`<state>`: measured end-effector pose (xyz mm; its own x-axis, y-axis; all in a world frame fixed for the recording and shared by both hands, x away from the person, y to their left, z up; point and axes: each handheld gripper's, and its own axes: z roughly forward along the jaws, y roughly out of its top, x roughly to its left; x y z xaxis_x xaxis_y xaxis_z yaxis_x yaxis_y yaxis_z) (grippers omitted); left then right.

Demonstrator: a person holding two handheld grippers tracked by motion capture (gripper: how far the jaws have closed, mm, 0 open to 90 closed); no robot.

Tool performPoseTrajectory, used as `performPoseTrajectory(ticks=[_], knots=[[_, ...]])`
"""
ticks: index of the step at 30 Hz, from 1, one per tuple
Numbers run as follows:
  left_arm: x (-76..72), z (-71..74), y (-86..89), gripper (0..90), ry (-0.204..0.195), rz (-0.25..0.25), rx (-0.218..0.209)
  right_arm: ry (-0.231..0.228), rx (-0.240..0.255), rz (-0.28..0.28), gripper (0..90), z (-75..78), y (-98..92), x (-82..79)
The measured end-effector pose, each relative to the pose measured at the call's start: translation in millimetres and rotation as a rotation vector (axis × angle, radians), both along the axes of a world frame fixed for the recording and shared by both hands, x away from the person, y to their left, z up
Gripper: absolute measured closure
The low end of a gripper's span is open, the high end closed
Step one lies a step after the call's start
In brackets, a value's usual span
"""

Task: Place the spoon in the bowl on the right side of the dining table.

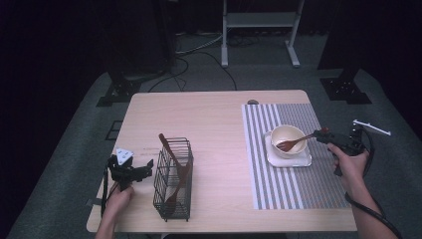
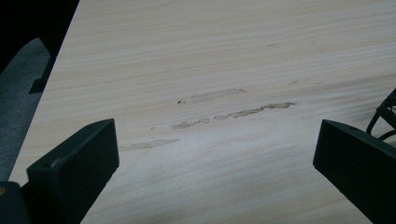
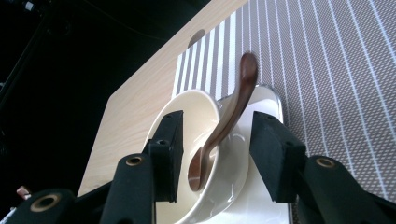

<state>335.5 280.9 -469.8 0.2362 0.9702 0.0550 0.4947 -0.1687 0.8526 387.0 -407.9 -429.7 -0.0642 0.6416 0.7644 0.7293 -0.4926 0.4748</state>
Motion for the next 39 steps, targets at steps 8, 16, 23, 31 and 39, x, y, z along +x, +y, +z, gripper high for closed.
performPoseTrajectory(ticks=[8,16,23,31,39], knots=[[-0.2,0.1,0.0,0.0,0.001,0.000,0.001,-0.010,-0.012,0.030,51.2,2.1,5.6,-7.3],[-0.1,-0.1,0.1,0.0,0.000,0.001,-0.002,-0.010,-0.019,0.040,49.9,1.1,4.7,-14.6],[0.0,0.0,0.0,0.0,0.001,0.000,-0.001,-0.008,-0.019,0.050,49.4,-3.5,5.3,-21.0],[0.1,-0.1,0.1,0.0,0.001,0.000,-0.003,-0.008,-0.019,0.059,48.7,-10.5,7.1,-26.8],[0.0,0.0,-0.1,0.0,0.001,0.000,-0.001,-0.003,-0.023,0.074,47.9,-16.3,9.4,-32.2]])
